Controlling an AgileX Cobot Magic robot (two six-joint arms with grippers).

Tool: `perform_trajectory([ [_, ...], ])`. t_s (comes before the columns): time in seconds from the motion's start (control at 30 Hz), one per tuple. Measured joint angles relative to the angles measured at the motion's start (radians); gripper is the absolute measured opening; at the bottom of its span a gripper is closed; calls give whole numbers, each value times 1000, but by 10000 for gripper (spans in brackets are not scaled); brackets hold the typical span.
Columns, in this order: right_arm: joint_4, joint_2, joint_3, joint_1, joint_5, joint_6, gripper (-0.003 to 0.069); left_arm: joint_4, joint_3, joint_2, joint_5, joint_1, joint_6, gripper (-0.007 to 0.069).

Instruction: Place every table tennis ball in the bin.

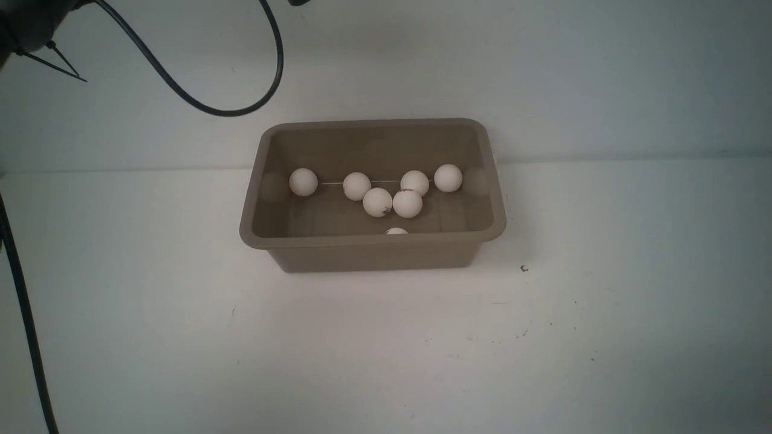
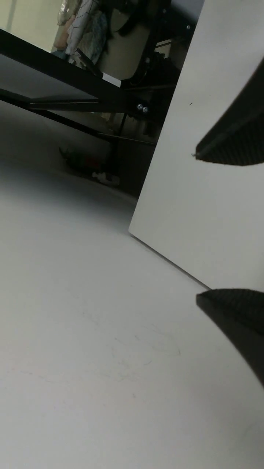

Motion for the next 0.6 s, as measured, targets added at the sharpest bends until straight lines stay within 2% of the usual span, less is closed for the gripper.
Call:
perform_trajectory([
  [0.13, 0, 0, 0, 0, 0, 0, 556, -25, 0, 0, 0, 0, -1, 415],
  [0.27, 0, 0, 0, 0, 0, 0, 556, -43, 0, 0, -41, -9, 51, 415],
  [0.3, 0, 0, 0, 0, 0, 0, 556, -44, 0, -4, -89, -16, 82, 415],
  [0.5, 0, 0, 0, 0, 0, 0, 556, -35, 0, -38, -252, -36, 101, 415],
  [0.6, 0, 0, 0, 0, 0, 1, 556, 2, 0, -51, -450, -72, 76, 415],
])
